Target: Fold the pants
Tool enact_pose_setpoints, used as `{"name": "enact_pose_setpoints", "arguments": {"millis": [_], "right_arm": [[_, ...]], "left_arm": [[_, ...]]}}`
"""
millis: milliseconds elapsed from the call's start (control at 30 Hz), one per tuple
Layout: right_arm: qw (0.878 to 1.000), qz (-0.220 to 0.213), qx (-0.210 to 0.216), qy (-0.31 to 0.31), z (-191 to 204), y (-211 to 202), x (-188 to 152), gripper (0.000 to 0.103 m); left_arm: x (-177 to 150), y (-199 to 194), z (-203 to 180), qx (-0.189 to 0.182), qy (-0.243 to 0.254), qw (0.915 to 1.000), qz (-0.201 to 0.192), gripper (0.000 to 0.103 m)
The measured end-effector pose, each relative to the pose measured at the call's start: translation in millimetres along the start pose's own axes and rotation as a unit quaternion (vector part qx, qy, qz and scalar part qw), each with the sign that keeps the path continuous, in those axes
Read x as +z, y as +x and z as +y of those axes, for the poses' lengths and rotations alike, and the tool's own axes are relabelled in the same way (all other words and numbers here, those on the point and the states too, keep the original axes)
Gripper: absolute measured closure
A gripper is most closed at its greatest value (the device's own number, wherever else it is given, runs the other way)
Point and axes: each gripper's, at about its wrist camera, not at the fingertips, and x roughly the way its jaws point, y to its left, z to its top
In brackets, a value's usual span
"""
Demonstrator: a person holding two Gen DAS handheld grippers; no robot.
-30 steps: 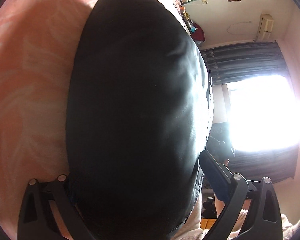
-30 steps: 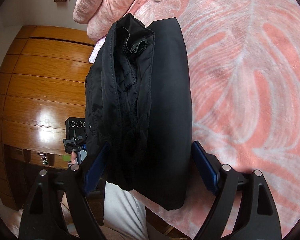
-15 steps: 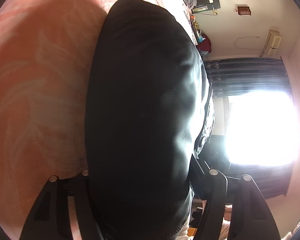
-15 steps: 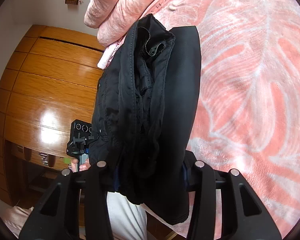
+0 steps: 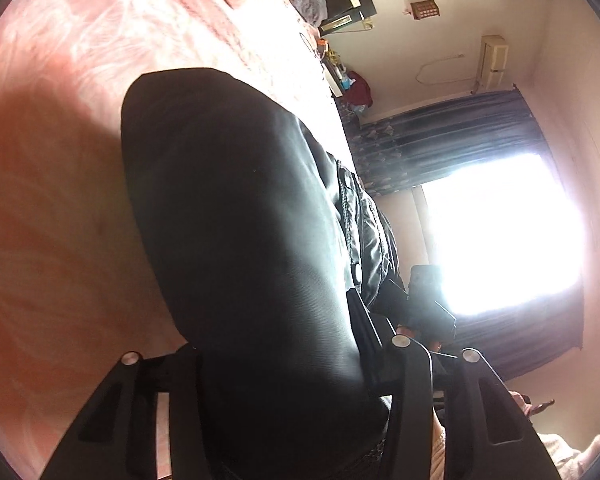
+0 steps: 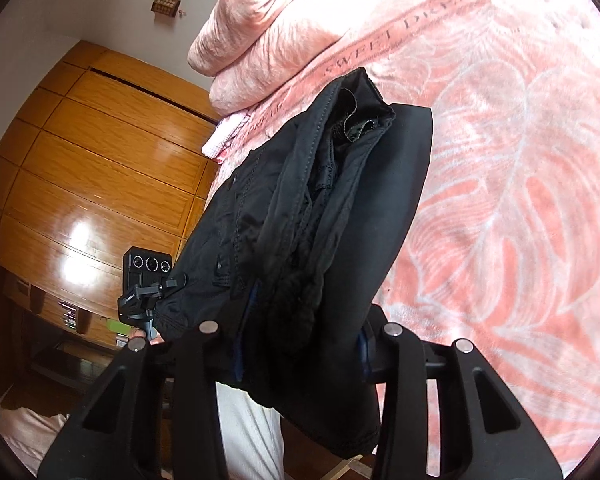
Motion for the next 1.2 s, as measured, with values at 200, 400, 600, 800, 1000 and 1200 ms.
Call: {"name": "enact_pose_setpoints", "arguments": {"millis": [200,400,600,800,1000,1200], "right_arm": [[0.999,-0.018,-0.024,-0.026,-3,-15,44,0.064],[0.999,-0.011,-0.039,-0.028,-27,6,105,0.064],[0.994,0.026,-0.101,0.024,-80,55,125,0.055],[0.993,-0.012,-0.109,0.036,-90,41,90,0.031],[0.988,-0.059,-0.136,0.042,-73,10,59,0.024],[0.963,-0.075,-0.259,-0.011,-32,-9,24,0.024]], "left_arm": [[29,22,-22,-0.010,0.035,0.9991,-0.021,0.057],[66,57,-12,0.011,0.034,0.9983,-0.045,0.057],[93,94,20,0.075,0.028,0.9965,-0.023,0.047],[82,97,27,0.105,0.029,0.9939,-0.016,0.026],[68,71,20,0.171,0.038,0.9812,-0.080,0.010],[40,49,-14,0.302,0.064,0.9451,-0.106,0.007]]}}
